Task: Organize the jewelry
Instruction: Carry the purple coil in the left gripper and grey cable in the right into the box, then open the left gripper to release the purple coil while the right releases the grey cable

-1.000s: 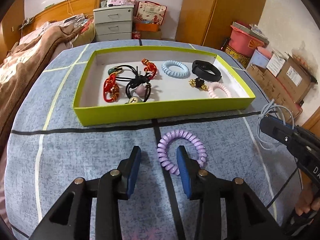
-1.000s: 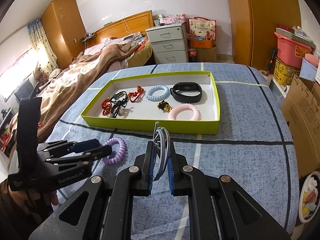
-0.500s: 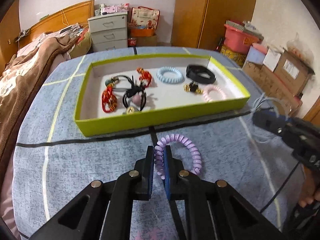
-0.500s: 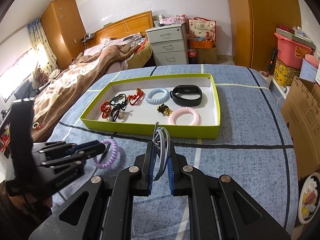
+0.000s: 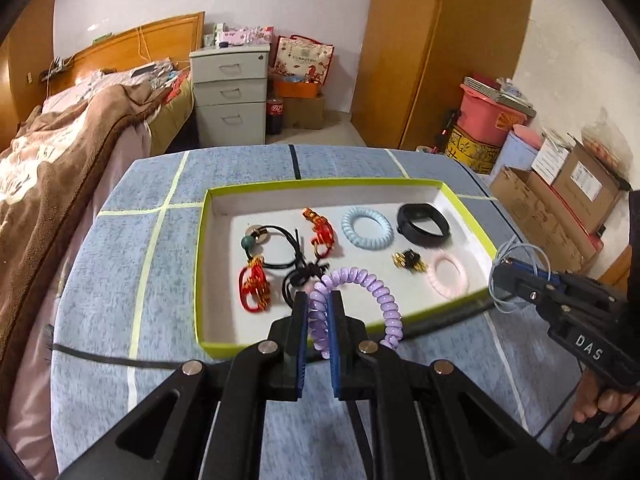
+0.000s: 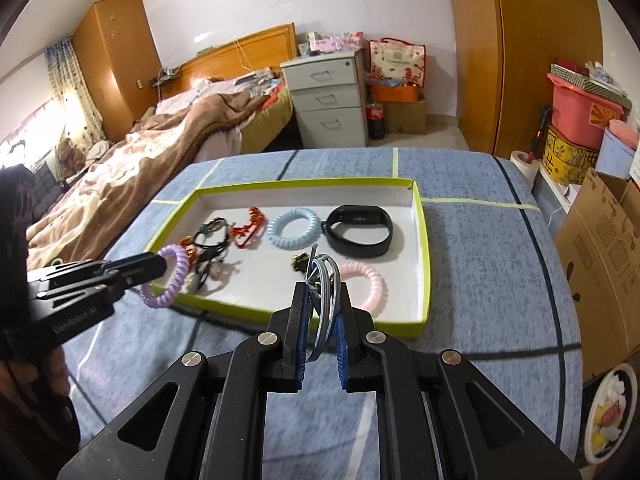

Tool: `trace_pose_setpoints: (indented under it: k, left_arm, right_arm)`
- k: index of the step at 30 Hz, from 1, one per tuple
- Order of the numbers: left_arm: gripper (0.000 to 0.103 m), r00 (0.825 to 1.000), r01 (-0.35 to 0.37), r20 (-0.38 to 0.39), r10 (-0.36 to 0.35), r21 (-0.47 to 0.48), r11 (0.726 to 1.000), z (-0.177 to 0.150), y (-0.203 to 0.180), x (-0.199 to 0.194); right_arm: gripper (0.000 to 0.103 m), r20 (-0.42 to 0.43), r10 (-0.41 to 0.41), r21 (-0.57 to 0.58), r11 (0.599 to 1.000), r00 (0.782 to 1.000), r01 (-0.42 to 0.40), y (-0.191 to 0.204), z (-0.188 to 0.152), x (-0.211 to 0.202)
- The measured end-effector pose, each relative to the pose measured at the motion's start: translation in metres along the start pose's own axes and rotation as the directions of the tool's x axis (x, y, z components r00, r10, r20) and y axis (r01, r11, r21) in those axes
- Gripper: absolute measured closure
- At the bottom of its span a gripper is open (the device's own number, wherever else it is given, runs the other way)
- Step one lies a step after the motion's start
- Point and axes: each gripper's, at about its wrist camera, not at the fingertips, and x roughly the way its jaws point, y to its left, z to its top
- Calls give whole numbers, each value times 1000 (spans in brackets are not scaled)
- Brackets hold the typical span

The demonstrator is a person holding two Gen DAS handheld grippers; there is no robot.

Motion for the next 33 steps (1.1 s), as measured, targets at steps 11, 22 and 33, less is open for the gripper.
trace_pose_setpoints:
  k: [11, 22, 33]
  left_arm:
    - [93, 999, 24, -47, -23, 4, 1000, 12, -8, 38]
    - [92, 997, 31, -76, -32, -7, 999, 7, -11, 51]
    - [87, 998, 25, -64, -25, -11, 1000, 8, -14, 45]
  right_arm:
    - [91, -81, -38, -14, 999, 996, 37, -19, 15, 41]
    - [90, -110, -54, -22, 998, 993, 52, -23, 9, 51]
    - [59, -89, -70, -31, 997, 994, 68, -22, 9, 45]
